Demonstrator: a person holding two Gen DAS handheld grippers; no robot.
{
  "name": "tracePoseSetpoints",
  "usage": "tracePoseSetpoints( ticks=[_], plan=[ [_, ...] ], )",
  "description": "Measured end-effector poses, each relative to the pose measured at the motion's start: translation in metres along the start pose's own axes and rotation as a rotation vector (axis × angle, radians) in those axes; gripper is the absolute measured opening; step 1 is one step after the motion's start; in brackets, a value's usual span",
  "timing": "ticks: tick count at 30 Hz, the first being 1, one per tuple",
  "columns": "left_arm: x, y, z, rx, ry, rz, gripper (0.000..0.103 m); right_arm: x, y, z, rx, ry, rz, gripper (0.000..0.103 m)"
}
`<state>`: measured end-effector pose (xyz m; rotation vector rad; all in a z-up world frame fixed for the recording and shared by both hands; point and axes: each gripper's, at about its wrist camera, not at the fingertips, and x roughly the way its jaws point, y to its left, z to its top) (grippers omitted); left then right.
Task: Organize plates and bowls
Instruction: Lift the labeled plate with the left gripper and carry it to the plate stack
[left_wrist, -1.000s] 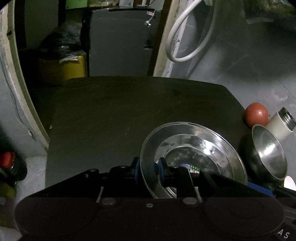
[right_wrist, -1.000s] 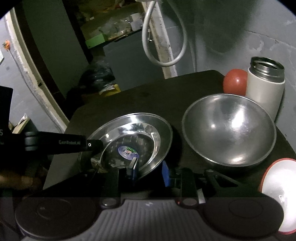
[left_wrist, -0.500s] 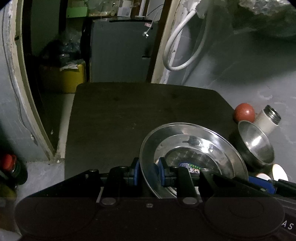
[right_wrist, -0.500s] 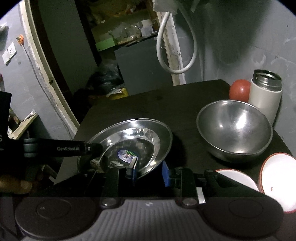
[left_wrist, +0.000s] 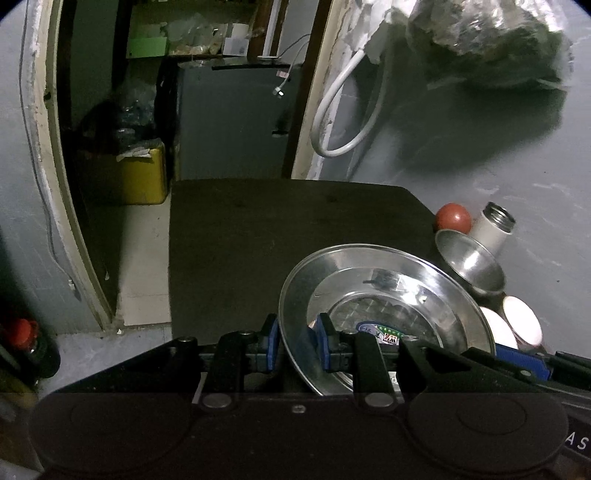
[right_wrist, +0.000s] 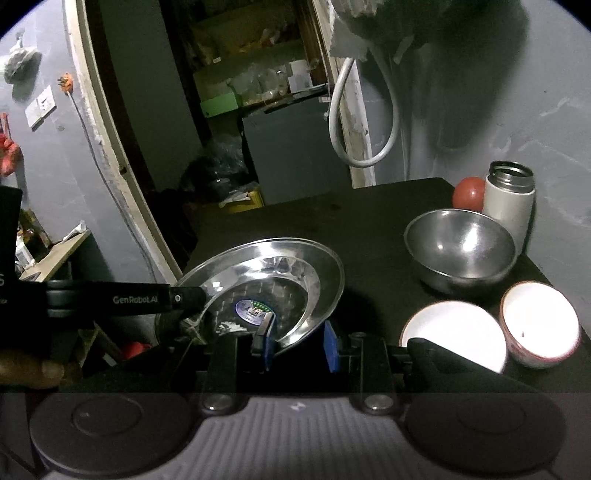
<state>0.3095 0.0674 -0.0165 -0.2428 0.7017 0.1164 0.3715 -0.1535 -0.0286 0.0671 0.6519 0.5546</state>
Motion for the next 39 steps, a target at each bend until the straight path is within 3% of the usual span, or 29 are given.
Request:
tracePoseSetpoints(
  ticks=[18,39],
  plan=[
    [-0.068,0.002,-0.049,0.04,-0.001,-0.032,0.023,-0.068,0.033,-0.043,0.014,-0.029,-0.033,0.031],
    [-0.078,0.009,-0.1,0.094,0.043,0.005,0.025,-0.083,0.051,-0.084,0.001,0.066,-0.049,0.031]
  ],
)
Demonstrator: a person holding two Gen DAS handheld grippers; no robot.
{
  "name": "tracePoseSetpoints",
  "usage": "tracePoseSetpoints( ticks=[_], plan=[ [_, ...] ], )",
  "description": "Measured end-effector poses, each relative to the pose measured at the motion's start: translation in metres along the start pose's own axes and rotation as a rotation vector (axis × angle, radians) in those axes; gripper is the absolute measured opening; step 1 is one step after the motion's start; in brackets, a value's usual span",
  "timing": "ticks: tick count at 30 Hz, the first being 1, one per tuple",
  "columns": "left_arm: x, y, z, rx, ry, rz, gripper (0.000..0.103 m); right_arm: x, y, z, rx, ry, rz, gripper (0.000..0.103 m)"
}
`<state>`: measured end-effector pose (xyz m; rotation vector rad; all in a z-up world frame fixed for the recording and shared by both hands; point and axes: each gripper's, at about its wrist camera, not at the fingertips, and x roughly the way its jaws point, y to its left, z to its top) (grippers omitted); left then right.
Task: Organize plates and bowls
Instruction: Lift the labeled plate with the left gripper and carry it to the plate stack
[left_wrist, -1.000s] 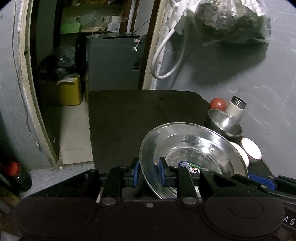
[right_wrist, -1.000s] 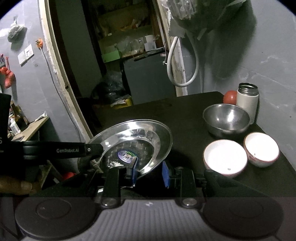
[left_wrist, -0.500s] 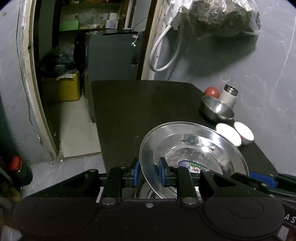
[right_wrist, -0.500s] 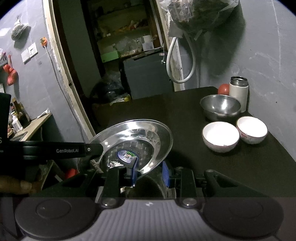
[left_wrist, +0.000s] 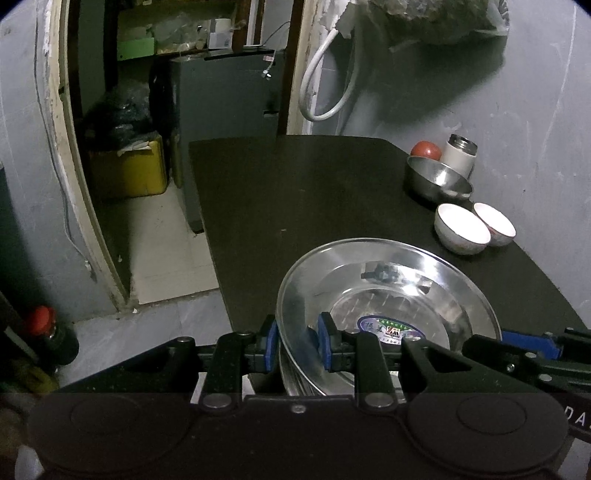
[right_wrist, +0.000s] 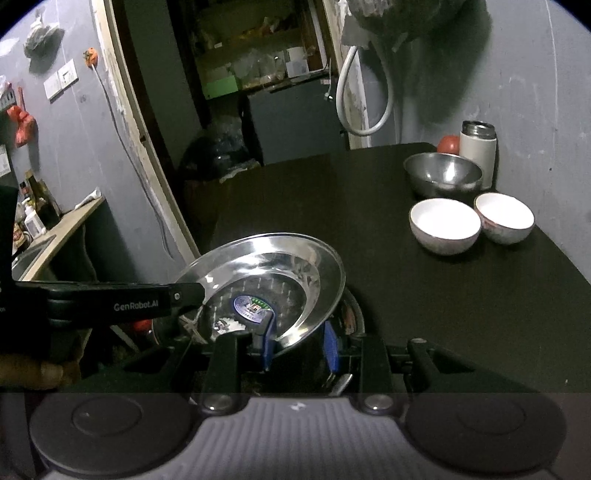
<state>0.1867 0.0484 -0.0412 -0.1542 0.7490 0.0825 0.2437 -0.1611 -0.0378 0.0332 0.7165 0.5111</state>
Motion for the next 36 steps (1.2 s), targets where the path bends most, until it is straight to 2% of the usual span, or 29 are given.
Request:
tracePoseSetpoints(
  ticks=[6,21,36],
  plan=[
    [0.004,-0.005,-0.007,0.011,0.002,0.005,0.026,0.001,-0.002,-0.004,0.004,0.019,-0.009,0.031],
    [0.003,-0.031,-0.015,0.154,-0.024,0.08,0.03,0.004,-0.011,-0.011,0.022,0.05,-0.003,0.032],
    [0.006,-0.04,-0.012,0.16,0.02,0.114,0.032,0.004,-0.013,-0.012,0.012,0.072,0.008,0.032]
  ],
)
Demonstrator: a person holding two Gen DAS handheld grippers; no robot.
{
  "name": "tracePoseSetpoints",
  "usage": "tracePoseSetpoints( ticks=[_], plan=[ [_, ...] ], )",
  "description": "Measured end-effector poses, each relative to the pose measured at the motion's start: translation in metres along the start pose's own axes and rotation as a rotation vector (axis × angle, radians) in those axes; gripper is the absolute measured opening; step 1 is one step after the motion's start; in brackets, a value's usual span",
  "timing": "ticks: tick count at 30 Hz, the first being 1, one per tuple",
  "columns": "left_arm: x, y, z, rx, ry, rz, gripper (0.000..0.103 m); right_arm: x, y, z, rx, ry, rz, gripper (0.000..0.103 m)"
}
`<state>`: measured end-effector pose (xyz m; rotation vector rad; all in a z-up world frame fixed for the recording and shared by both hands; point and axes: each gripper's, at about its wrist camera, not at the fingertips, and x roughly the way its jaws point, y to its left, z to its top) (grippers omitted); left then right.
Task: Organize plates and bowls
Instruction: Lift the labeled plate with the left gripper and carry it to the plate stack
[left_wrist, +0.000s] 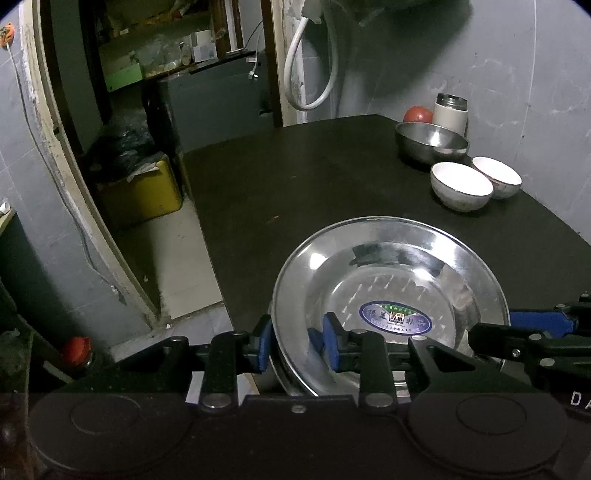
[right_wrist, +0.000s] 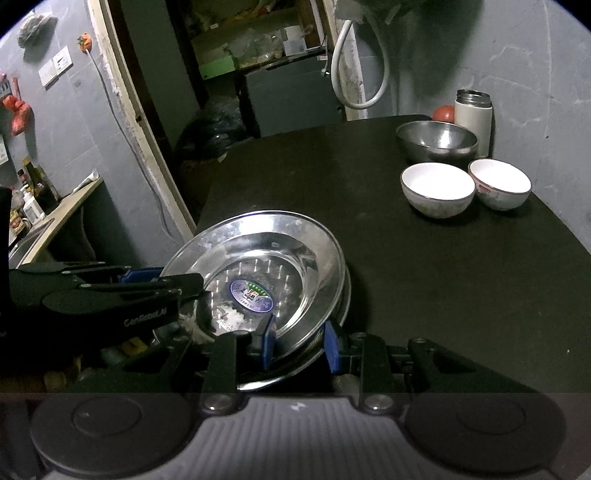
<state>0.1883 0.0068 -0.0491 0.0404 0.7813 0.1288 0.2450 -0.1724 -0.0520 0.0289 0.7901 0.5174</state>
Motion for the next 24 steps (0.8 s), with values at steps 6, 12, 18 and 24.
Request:
tracePoseSetpoints(
  ticks=[6,12,18,24],
  plan=[
    [0.001,-0.005,0.001,0.009,0.021,0.017,0.032,0.0,0.0,0.001,-0.007,0.014,0.002,0.032],
    [0.0,-0.01,0.0,0.023,0.033,0.014,0.028,0.0,0.001,0.003,-0.021,0.031,-0.002,0.032],
    [-0.005,-0.011,-0.004,0.007,0.038,0.017,0.028,0.002,0.005,0.001,-0.046,0.046,-0.008,0.034],
    [-0.019,-0.004,-0.001,-0.047,0.002,0.0,0.05,-0.003,0.01,-0.001,-0.082,0.055,-0.017,0.054]
  ],
)
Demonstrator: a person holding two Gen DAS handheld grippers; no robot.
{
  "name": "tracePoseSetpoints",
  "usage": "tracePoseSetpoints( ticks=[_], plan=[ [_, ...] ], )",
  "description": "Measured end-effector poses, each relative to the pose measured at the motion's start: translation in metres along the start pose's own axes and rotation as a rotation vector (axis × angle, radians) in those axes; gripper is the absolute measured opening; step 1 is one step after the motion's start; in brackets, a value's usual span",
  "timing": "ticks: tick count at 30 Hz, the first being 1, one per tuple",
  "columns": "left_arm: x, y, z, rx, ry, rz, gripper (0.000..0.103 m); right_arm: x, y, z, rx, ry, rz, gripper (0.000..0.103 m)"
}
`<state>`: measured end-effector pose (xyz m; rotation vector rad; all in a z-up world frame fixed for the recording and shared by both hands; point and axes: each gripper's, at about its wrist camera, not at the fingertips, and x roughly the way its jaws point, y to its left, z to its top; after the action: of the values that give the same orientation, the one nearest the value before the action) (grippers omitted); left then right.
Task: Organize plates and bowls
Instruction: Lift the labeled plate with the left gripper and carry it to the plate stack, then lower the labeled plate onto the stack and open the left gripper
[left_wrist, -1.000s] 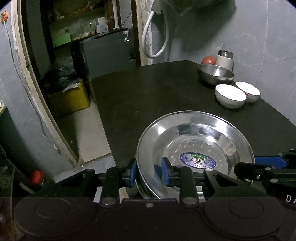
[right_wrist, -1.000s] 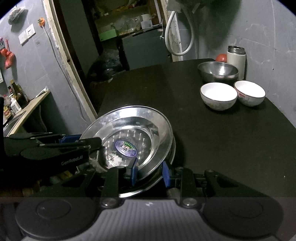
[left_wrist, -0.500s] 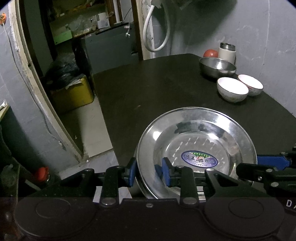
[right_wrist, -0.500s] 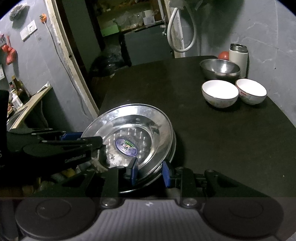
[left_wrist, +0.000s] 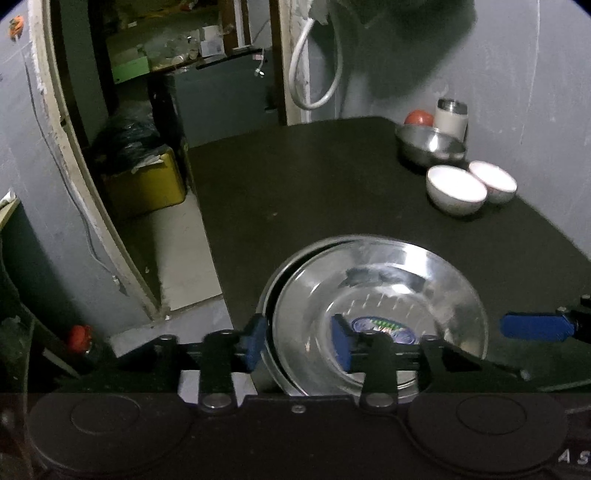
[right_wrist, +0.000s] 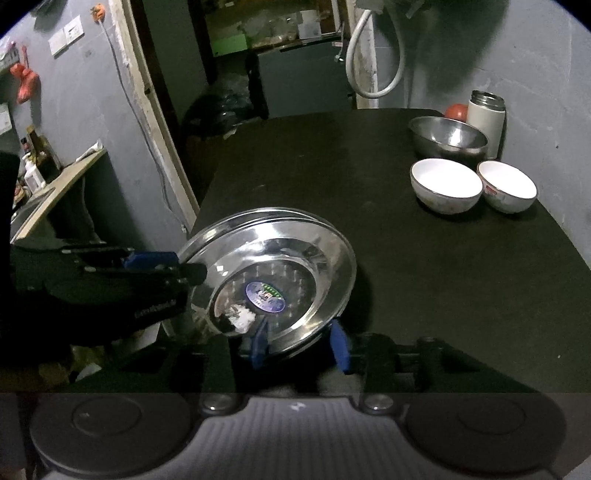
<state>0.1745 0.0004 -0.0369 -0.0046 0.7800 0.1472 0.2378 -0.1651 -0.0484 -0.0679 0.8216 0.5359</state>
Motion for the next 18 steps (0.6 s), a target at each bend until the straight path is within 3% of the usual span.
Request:
tracePoseSetpoints(
  ticks=[2,8,11,18],
  plan=[
    [-0.007,0.001,0.001,-0.017,-0.021,0.002,0.069,-0.006,0.002,0.0,-0.009,-0.013,-0.002,0.064],
    [-0.029,0.007,0.003,-0.11,-0.078,-0.026,0.098,-0.032,-0.007,-0.006,-0.002,-0.061,0.0,0.092],
    [-0.033,0.007,0.001,-0.181,-0.072,-0.053,0.102,-0.051,-0.018,-0.013,0.012,-0.092,-0.002,0.102],
    [-0.027,-0.004,-0.005,-0.285,0.008,-0.127,0.102,-0.076,-0.051,-0.03,0.082,-0.09,-0.041,0.103]
  ],
)
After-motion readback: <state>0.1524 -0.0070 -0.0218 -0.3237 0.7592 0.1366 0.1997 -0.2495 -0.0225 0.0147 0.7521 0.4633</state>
